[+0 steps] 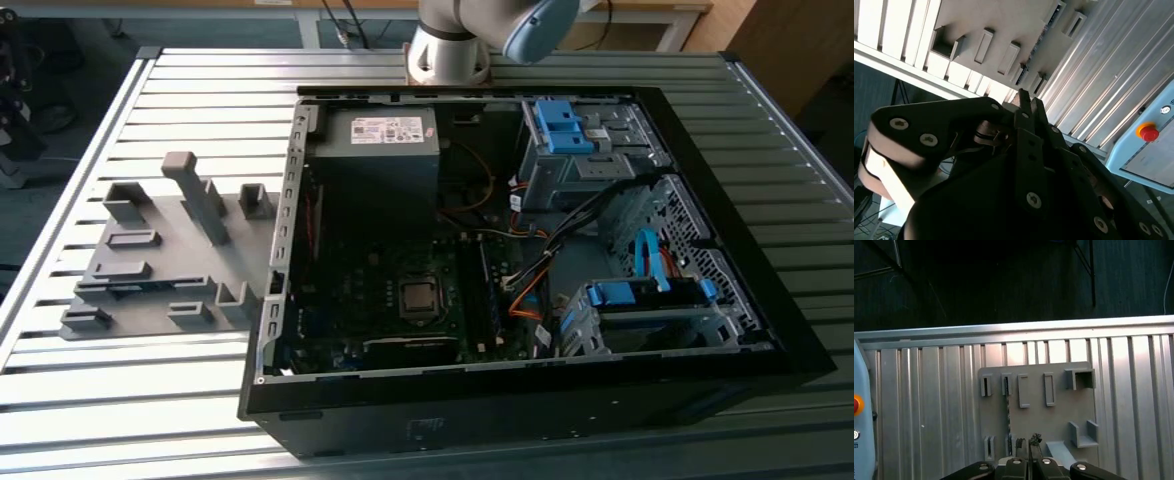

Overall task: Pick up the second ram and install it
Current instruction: 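Pick up the second ram and move it above second insertion slot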

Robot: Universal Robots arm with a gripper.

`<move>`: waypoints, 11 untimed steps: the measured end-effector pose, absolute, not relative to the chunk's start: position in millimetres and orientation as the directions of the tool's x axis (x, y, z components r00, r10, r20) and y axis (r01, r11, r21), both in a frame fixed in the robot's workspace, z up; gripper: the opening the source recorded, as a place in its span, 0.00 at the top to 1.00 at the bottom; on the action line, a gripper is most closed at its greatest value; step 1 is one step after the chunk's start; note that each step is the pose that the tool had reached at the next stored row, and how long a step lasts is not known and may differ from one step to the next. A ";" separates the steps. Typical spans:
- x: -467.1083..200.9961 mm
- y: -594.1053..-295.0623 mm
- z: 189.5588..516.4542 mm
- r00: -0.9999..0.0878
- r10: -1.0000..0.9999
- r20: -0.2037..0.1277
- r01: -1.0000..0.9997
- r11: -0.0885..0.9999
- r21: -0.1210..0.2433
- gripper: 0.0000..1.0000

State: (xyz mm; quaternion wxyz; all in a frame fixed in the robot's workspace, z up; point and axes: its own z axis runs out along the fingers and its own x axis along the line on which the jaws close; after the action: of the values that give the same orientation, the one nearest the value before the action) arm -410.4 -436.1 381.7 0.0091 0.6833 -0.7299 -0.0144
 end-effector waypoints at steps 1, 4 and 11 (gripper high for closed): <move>-410.4 -436.3 381.4 -0.061 -0.998 -0.008 -0.998 0.061 0.034 0.83; -410.4 -436.4 380.2 -0.030 -1.000 -0.008 -0.999 0.030 0.034 0.76; -410.4 -436.5 371.6 -0.012 -1.000 -0.017 -0.999 0.012 0.033 0.76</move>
State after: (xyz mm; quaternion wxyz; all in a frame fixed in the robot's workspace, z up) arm -410.4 -436.5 371.6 0.0057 0.7027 -0.7113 -0.0179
